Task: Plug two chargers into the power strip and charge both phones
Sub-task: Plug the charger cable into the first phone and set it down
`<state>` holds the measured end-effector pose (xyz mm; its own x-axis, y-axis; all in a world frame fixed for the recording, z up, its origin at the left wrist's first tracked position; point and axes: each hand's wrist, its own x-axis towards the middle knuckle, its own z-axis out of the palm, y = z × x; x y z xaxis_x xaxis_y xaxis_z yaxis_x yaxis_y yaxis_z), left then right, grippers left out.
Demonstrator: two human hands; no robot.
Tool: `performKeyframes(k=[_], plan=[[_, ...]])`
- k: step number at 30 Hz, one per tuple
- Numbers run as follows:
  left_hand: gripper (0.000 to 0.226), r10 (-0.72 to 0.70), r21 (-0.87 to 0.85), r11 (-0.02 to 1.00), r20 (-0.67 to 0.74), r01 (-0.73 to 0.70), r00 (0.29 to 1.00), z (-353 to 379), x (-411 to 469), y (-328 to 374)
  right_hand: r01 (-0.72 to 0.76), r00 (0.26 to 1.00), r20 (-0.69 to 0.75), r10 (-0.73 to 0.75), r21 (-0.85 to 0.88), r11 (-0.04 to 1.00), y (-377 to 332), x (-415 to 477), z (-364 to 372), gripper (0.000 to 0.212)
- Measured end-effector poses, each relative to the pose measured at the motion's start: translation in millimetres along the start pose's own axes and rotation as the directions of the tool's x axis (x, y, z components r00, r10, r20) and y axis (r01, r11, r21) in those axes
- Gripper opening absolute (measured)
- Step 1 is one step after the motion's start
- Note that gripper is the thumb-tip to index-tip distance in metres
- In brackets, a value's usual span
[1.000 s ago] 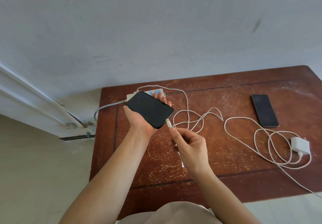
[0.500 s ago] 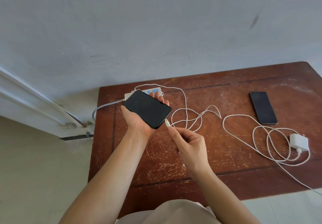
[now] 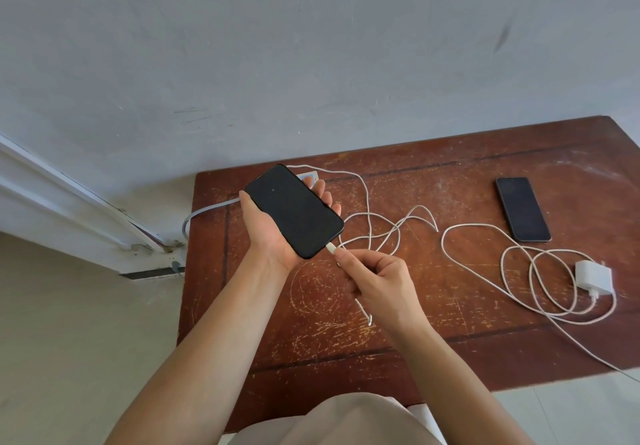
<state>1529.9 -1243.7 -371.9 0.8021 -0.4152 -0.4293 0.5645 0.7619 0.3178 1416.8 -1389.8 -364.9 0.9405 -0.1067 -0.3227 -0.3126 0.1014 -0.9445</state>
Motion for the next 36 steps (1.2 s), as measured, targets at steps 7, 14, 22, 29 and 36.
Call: performKeyframes(k=[7,14,22,29,36], plan=[[0.069,-0.004,0.027,1.0,-0.056,0.006,0.998,3.8,-1.7,-3.5,-0.025,1.0,0.008,0.025,0.067,0.997,1.0,-0.8,1.4,0.027],[0.073,-0.006,0.026,1.0,-0.063,0.007,0.998,3.0,0.1,-4.5,-0.05,0.999,0.008,0.049,0.082,0.995,1.5,0.1,1.6,0.03],[0.084,-0.055,0.117,0.991,-0.04,0.059,0.998,0.7,-4.7,-1.0,-0.126,0.992,0.02,0.125,0.107,0.986,1.3,0.9,-4.4,0.021],[0.098,-0.023,0.224,0.974,-0.08,0.041,0.997,-1.1,-13.7,4.8,-0.166,0.986,0.063,0.157,0.186,0.968,4.5,1.6,-8.3,0.027],[0.105,-0.032,0.284,0.958,-0.028,0.038,0.999,2.6,-16.8,2.6,-0.191,0.98,0.091,0.176,0.202,0.961,9.9,3.8,-5.5,0.038]])
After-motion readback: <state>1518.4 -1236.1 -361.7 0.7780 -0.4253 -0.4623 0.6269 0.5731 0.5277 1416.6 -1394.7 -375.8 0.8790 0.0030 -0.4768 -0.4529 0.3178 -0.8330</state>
